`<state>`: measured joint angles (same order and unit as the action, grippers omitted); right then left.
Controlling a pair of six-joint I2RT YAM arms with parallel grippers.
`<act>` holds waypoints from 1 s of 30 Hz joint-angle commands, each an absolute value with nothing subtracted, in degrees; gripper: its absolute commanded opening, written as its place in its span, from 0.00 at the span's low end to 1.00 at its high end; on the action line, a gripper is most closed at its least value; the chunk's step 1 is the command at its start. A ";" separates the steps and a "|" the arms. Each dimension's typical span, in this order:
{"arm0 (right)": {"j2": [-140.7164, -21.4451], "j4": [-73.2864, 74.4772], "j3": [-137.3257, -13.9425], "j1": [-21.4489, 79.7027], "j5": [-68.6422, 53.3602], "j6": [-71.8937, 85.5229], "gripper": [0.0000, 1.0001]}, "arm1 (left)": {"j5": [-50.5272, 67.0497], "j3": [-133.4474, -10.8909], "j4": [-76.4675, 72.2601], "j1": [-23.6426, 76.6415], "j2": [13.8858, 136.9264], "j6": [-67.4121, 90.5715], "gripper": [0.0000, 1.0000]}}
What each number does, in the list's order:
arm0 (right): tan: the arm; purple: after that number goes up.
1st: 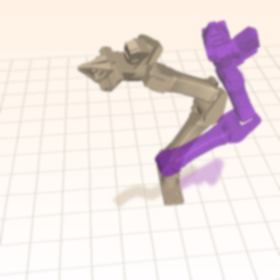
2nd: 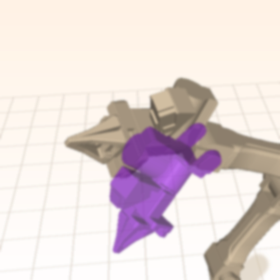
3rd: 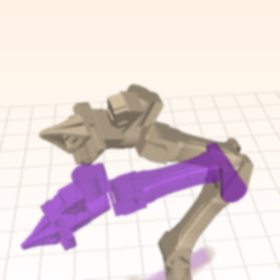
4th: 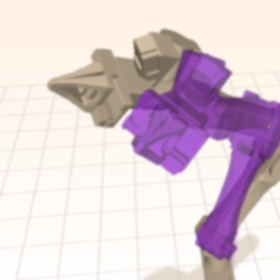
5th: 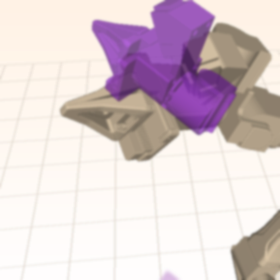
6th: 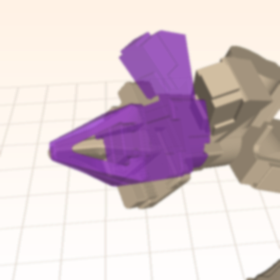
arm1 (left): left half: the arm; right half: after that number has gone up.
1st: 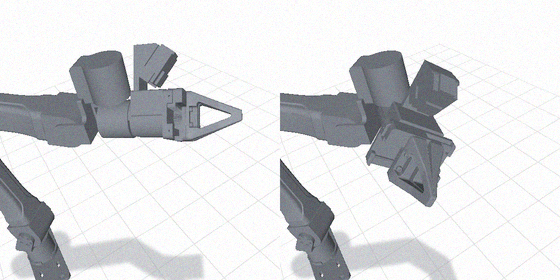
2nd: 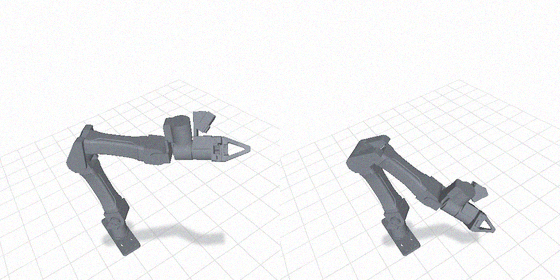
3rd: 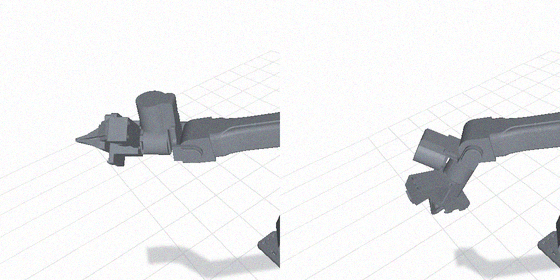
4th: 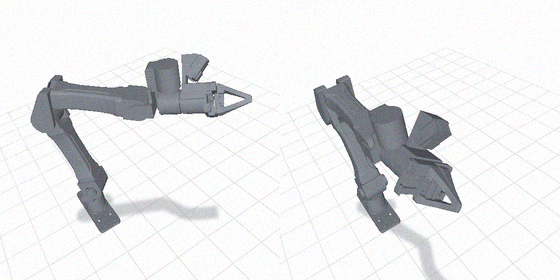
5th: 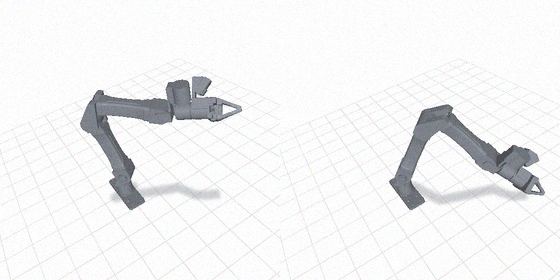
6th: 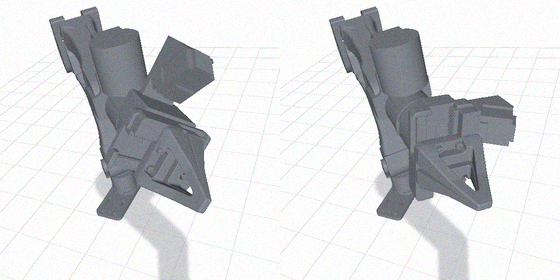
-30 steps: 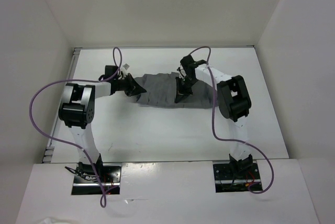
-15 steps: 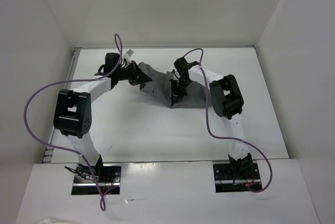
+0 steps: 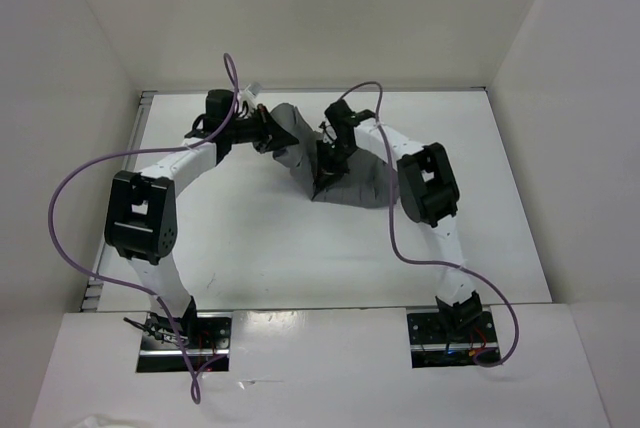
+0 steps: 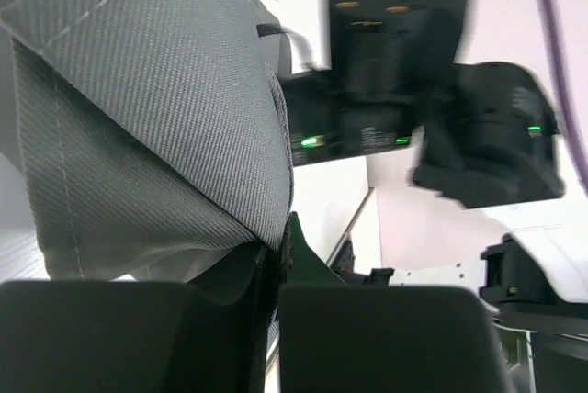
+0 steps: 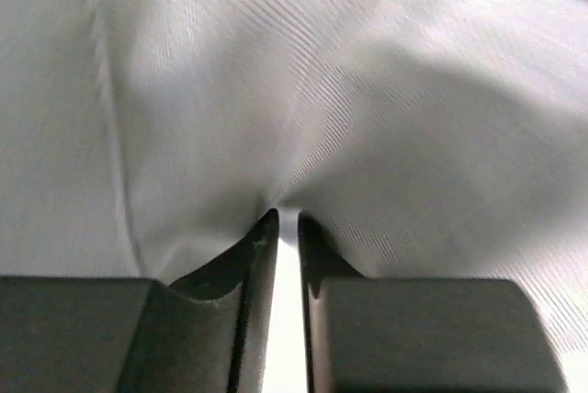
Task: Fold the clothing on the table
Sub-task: Fold the skirt
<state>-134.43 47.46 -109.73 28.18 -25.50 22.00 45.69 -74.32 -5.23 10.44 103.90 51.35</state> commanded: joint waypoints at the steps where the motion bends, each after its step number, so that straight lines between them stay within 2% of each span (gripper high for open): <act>1: -123.52 48.78 -108.20 24.18 -21.55 22.06 0.21 | 46.93 -75.76 -7.03 9.32 102.83 51.50 0.00; 2: -121.92 49.48 -106.11 22.26 -20.75 22.06 0.30 | 46.93 -75.76 -7.03 8.79 102.22 50.98 0.00; 5: -116.74 50.62 -101.01 17.69 -18.30 22.06 0.40 | 46.93 -75.76 -6.42 8.79 102.22 50.45 0.00; 10: -113.39 52.03 -91.44 11.79 -9.16 22.06 0.44 | 47.46 -76.28 -6.42 8.79 102.22 50.45 0.00; 19: -115.04 44.65 -83.33 3.70 -9.76 23.91 0.44 | 46.76 -77.52 -5.63 10.01 103.36 49.92 0.00; 23: -117.25 42.63 -83.32 3.69 -12.65 23.91 0.44 | 46.76 -79.45 -6.24 13.18 105.81 50.71 0.00; 30: -119.36 40.35 -83.32 4.83 -17.05 24.43 0.34 | 45.09 -83.41 -5.72 17.31 109.42 51.24 0.00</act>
